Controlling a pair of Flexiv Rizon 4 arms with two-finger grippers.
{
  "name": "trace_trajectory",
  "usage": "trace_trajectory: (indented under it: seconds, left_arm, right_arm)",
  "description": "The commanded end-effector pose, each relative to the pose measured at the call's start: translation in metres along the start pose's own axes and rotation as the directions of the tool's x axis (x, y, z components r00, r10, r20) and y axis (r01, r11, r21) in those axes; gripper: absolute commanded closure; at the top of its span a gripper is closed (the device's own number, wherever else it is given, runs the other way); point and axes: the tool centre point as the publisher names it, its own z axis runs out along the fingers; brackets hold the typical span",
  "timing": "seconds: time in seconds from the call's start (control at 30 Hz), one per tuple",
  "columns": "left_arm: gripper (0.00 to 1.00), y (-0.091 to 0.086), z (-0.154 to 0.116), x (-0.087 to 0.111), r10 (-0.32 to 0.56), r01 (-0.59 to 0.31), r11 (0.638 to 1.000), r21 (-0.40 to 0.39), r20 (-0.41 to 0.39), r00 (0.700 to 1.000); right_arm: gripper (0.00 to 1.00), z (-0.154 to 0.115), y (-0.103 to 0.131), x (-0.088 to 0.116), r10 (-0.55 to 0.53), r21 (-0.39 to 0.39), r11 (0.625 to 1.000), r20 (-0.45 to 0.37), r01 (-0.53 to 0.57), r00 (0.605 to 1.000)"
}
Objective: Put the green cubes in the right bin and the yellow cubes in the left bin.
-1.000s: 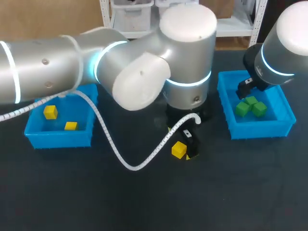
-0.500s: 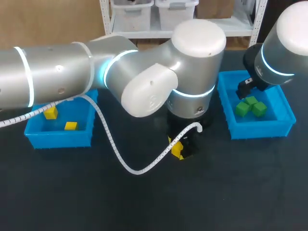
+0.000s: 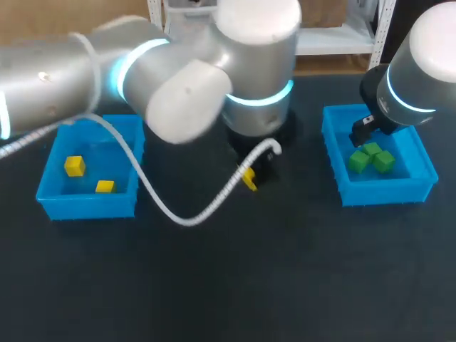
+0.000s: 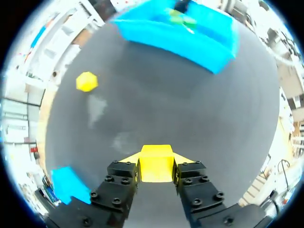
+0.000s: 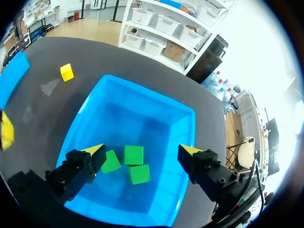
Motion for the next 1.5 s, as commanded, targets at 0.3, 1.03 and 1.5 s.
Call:
trace_trajectory:
  seconds: [0.3,1.03,1.5]
  left_arm:
    - [1.00,0.137,-0.057,0.077,-0.284,0.295,0.952,-0.087,0.121,0.951]
    - [0.00,0.218,-0.041,0.218,-0.592,0.589,0.793,-0.153,0.029,0.805]
    - [0.00,0.242,-0.062,0.142,-0.555,0.565,0.820,-0.096,0.109,0.825]
  right_arm:
    - [0.00,0.000,0.000,0.001,0.001,0.002,1.000,0.004,-0.001,1.000]
    - [0.00,0.000,0.000,0.001,0.001,0.002,1.000,0.004,-0.001,1.000]
    - [0.00,0.000,0.000,0.001,0.001,0.002,1.000,0.004,-0.001,1.000]
